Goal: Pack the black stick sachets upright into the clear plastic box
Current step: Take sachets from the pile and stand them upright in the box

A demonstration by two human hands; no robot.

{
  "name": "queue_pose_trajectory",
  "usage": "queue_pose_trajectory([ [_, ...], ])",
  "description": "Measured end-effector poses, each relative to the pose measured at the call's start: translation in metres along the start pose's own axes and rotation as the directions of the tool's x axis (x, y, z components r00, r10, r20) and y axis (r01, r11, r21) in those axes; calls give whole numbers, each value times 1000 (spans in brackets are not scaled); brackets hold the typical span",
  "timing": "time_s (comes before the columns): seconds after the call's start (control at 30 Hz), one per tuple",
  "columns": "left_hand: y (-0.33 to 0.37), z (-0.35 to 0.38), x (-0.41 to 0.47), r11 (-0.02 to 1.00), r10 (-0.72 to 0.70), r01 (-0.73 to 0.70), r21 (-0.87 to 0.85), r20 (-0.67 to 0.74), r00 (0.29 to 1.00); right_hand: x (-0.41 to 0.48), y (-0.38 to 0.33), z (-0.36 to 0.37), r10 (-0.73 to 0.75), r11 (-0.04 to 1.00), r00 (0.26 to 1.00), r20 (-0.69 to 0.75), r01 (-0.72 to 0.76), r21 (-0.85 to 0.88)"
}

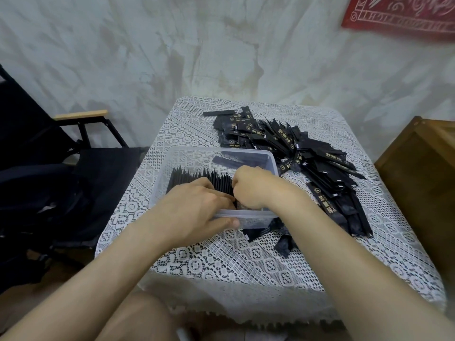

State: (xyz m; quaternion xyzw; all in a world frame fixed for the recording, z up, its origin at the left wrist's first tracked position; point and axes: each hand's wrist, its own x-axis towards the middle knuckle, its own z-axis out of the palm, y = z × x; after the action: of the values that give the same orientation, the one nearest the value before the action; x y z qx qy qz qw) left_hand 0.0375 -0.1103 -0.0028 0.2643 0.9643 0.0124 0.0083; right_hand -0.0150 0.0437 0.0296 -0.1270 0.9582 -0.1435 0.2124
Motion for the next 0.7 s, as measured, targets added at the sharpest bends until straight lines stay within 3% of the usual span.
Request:
queue_pose_trajectory([
  [0.13,0,2,0,1000,3,-3,-4,-19,1000,-9,-2,-4,-8,1000,999,-53,6,-26],
  [0.23,-1,5,1,1000,3,-3,-4,-22,1000,-16,8,-14,-75,996,969,-235,84,26],
  [0.3,-2,5,1,1000,3,-3,-19,-21,1000,-24,23,-21,-81,961,918,-387,176,216],
  [0.4,-1,3,0,1000,1,-2,-11,-11,1000,-35,61,-23,82,823,850,-520,237,517],
  [0.5,0,3,0,1000,-3,3,-20,-13,1000,-43,105,-16,215,872,851,-479,53,486],
  [0.63,2,3,-1,999,-7,5,-49,-32,999,-56,132,2,317,946,922,-223,-291,142],
  [0.7,3,2,-2,998,-10,8,-61,-41,999,-58,131,11,356,934,908,-221,-348,73],
])
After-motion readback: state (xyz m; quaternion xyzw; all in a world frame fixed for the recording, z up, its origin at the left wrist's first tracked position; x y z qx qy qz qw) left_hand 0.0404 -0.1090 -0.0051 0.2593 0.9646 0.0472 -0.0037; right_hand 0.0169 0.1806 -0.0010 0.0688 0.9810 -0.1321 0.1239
